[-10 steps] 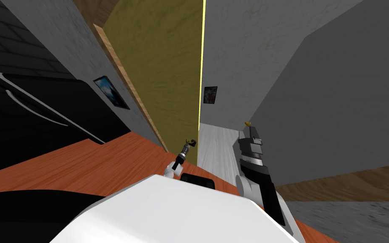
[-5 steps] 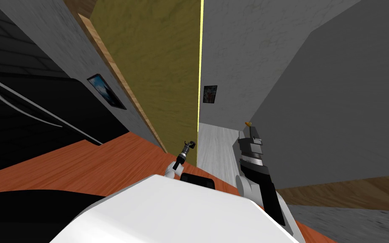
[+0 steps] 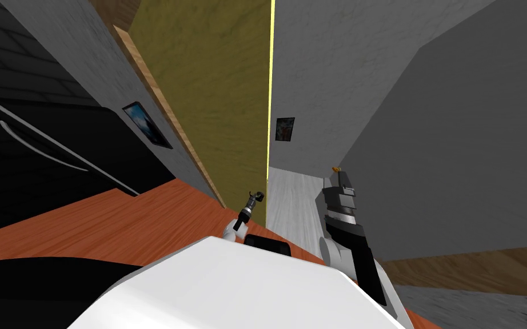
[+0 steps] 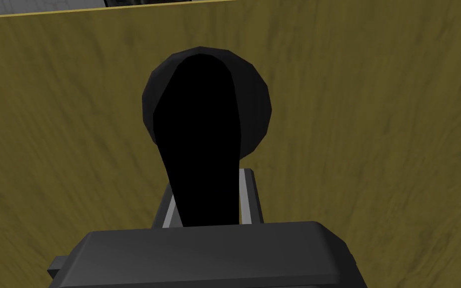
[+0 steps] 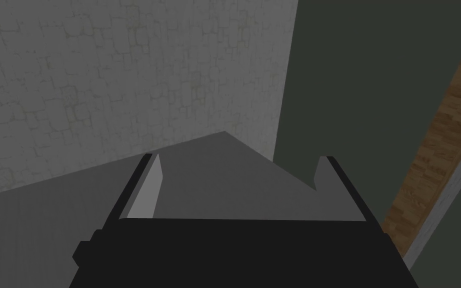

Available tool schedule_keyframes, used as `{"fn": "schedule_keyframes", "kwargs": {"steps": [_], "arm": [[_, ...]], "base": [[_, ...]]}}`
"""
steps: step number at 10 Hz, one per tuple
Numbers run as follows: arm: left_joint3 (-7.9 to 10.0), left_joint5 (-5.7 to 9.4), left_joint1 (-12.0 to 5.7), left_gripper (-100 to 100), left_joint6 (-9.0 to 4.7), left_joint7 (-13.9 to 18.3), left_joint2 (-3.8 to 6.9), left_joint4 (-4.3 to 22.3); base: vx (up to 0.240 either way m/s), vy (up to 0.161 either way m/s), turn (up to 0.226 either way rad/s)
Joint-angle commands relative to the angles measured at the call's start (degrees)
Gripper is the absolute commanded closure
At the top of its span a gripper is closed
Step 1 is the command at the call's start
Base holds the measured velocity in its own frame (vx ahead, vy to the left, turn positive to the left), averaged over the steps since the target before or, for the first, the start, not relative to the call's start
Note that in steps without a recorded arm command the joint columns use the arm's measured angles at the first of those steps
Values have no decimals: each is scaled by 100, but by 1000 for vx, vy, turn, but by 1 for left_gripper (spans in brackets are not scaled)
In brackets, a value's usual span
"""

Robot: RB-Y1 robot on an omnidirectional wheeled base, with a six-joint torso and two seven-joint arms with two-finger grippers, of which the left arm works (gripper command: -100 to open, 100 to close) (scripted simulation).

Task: Push the door open

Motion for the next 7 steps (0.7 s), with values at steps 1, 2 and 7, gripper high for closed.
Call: {"fn": "schedule_keyframes", "kwargs": {"steps": [1,2,7], "arm": [[55,44,-44,100,-48,-1,92,-9],[73,65,-42,100,-49,-1,133,-8],[187,196,-27,100,-55,-3,316,0]], "base": [[134,-74,57],[153,-66,54],[166,-94,86]]}}
